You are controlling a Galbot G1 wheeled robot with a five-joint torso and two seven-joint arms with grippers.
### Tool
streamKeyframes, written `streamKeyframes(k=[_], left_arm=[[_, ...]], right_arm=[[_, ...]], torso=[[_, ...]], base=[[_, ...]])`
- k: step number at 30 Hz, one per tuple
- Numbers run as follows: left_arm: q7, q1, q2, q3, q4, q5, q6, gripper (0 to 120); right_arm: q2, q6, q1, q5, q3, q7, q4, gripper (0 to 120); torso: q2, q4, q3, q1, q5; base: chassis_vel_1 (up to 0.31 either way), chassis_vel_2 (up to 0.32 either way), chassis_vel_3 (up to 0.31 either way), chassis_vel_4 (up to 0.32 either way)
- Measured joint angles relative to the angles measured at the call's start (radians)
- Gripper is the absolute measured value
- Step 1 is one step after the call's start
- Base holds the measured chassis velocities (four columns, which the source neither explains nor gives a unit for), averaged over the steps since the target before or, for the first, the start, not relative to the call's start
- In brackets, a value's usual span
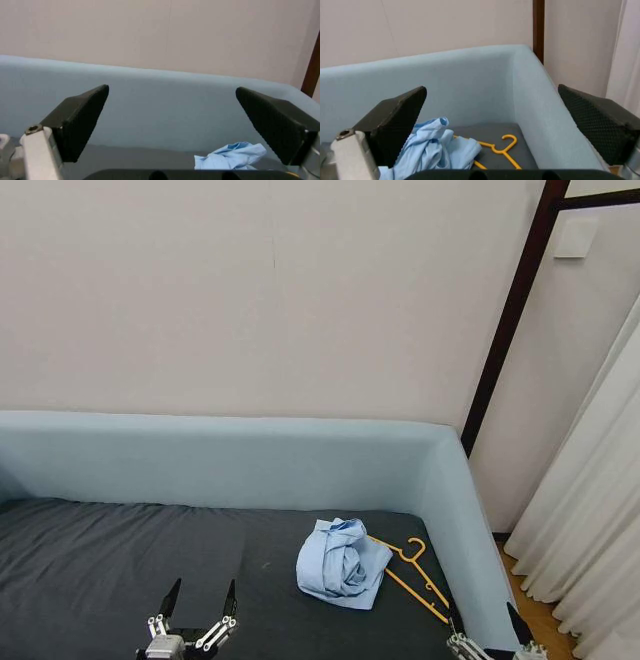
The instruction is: Pick up the clothes from the sofa and hang them on the clothes hanger.
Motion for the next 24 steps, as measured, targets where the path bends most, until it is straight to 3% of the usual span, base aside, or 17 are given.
streamKeyframes(k=[16,21,24], left_arm=[[0.000,0.000,-0.002,0.007,0.024,0.004,0.000,100],[0.002,-0.004,0.002,0.011,0.042,0.003,0.000,100],[0.006,-0.005,0.003,0.014,0.053,0.001,-0.002,100]], right_arm=[[-0.047,-0.011,-0.011,-0.013,-0.007,0.025,0.000,100],[-0.133,-0.093,0.016,0.074,-0.007,0.059,0.002,100],[-0.254,-0.186,0.061,0.204,-0.003,0.080,0.006,100]], torso=[[0.000,-0.0001,0.000,0.000,0.0000],[0.000,-0.0001,0.000,0.000,0.0000],[0.000,-0.0001,0.000,0.000,0.0001]], base=[[0.000,0.000,0.000,0.000],[0.000,0.000,0.000,0.000],[0.000,0.000,0.000,0.000]])
